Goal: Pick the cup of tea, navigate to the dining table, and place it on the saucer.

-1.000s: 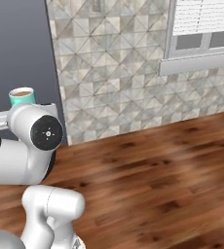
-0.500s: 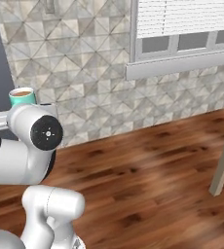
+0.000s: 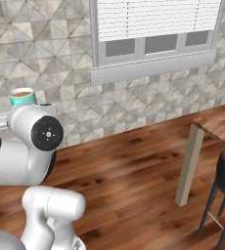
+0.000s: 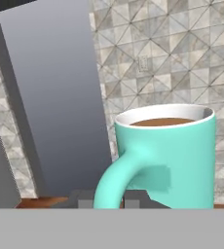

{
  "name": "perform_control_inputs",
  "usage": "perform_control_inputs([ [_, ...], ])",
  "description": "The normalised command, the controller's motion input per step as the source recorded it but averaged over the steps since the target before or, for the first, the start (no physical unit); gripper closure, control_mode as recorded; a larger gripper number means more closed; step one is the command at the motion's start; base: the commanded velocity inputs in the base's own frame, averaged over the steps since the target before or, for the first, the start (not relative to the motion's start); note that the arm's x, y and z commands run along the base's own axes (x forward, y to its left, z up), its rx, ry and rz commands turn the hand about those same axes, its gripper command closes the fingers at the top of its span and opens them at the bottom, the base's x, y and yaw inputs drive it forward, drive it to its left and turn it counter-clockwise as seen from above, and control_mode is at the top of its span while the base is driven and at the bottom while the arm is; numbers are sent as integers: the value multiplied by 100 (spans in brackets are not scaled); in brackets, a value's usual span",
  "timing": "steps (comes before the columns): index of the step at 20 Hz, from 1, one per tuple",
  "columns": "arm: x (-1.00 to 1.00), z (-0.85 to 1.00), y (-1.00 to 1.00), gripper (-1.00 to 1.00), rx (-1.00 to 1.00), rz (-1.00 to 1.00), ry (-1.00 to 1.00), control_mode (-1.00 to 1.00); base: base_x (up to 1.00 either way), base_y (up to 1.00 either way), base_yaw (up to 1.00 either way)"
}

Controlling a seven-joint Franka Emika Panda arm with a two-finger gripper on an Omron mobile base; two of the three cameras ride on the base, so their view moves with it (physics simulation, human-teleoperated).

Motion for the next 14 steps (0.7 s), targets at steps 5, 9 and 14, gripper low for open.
perform_control_inputs([
  [5,0,0,0,100,0,0,0,100,21,-100,-19],
  [9,0,0,0,100,0,0,0,100,-28,-100,-24],
  [14,0,0,0,100,0,0,0,100,-37,-100,-20],
])
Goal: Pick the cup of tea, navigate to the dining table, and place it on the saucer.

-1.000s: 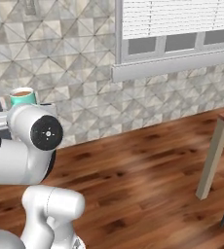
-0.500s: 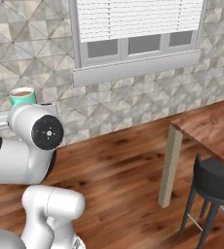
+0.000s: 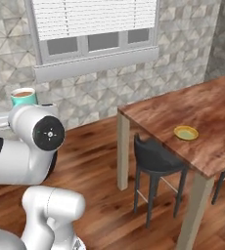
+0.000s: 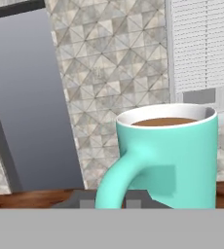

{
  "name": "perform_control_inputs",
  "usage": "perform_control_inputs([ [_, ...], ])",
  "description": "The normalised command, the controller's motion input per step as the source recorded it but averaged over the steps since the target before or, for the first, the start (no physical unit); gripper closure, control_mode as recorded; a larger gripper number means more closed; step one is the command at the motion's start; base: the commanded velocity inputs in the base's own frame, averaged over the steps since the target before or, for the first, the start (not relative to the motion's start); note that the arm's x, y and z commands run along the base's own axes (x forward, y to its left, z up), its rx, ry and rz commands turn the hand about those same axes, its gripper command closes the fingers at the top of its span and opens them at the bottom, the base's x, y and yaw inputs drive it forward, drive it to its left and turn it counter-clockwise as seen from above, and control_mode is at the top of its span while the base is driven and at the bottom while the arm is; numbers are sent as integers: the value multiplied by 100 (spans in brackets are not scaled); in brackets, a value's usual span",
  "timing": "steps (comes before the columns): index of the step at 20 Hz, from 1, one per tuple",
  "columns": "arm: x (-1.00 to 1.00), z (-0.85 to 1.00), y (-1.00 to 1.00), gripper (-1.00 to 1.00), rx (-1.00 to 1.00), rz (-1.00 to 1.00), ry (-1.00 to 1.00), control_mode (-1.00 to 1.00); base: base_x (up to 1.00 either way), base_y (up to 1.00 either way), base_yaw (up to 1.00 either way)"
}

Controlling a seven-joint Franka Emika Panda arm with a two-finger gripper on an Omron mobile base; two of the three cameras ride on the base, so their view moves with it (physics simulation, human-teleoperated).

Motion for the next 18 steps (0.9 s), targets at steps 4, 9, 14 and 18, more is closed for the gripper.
perform_control_inputs([
  [4,0,0,0,100,0,0,0,100,22,-100,-6],
  [9,0,0,0,100,0,0,0,100,64,-98,0],
  [14,0,0,0,100,0,0,0,100,29,-74,-3],
  [18,0,0,0,100,0,0,0,100,3,-90,-7],
])
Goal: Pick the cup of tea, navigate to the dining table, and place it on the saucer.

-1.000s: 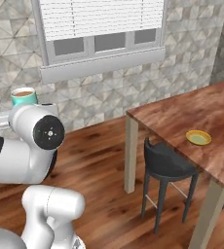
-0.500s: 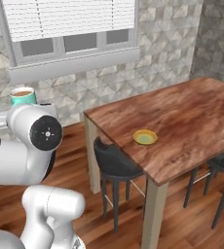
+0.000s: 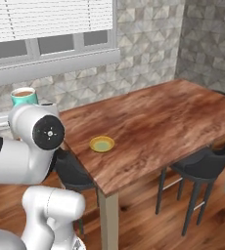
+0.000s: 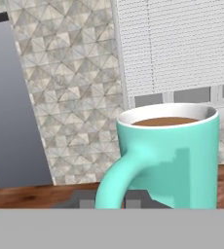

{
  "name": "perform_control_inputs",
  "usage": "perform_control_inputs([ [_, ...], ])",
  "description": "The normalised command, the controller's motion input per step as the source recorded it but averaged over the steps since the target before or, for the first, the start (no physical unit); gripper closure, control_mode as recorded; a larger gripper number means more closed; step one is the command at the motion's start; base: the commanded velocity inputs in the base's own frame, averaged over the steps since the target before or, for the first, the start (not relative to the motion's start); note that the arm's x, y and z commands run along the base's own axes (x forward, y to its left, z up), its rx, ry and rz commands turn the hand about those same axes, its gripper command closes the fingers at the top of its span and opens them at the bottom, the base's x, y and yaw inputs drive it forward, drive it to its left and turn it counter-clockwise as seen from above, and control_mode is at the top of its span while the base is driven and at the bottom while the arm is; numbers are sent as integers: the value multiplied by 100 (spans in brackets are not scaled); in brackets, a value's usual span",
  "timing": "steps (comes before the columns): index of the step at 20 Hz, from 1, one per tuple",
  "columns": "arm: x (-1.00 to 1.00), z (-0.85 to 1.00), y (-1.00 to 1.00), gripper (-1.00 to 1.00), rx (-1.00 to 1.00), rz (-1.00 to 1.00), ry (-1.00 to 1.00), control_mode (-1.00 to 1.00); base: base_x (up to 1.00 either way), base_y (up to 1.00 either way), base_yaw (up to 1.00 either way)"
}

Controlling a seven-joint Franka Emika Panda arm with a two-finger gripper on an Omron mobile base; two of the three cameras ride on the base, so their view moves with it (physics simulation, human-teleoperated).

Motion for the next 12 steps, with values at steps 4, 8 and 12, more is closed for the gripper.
perform_control_inputs([
  [4,0,0,0,100,0,0,0,100,0,-49,-8],
  [8,0,0,0,100,0,0,0,100,0,-6,-2],
  [12,0,0,0,100,0,0,0,100,0,0,0],
])
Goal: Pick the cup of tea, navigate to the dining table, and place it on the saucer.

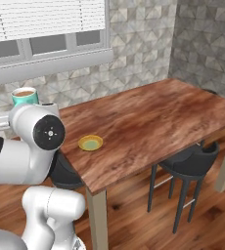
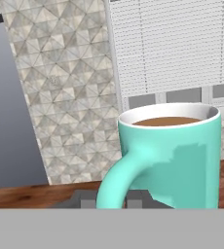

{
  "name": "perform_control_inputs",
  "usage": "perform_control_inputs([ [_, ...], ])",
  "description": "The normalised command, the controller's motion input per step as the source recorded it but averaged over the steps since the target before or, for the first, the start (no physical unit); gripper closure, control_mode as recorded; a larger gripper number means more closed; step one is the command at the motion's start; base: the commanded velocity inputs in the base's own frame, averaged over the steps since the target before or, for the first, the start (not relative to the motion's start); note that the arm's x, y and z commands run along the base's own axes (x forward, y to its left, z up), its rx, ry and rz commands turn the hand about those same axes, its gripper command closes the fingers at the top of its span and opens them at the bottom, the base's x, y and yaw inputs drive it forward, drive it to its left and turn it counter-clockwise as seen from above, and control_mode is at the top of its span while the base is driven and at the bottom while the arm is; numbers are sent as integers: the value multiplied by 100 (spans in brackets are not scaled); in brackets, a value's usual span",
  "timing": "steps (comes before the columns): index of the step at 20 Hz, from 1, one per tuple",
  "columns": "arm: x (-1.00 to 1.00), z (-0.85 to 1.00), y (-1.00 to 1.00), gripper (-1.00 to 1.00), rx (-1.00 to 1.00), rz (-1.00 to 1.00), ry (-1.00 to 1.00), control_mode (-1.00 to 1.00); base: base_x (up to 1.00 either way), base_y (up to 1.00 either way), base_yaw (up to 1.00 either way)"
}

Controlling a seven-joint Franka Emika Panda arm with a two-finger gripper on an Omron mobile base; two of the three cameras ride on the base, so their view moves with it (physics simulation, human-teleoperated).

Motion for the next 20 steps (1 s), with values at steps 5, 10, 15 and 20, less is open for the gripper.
perform_control_inputs([
  [5,0,0,0,100,0,0,0,100,18,0,0],
  [10,0,0,0,100,0,0,0,100,33,0,0],
  [15,0,0,0,100,0,0,0,100,3,0,0],
  [20,77,0,0,100,0,6,16,-100,8,0,0],
])
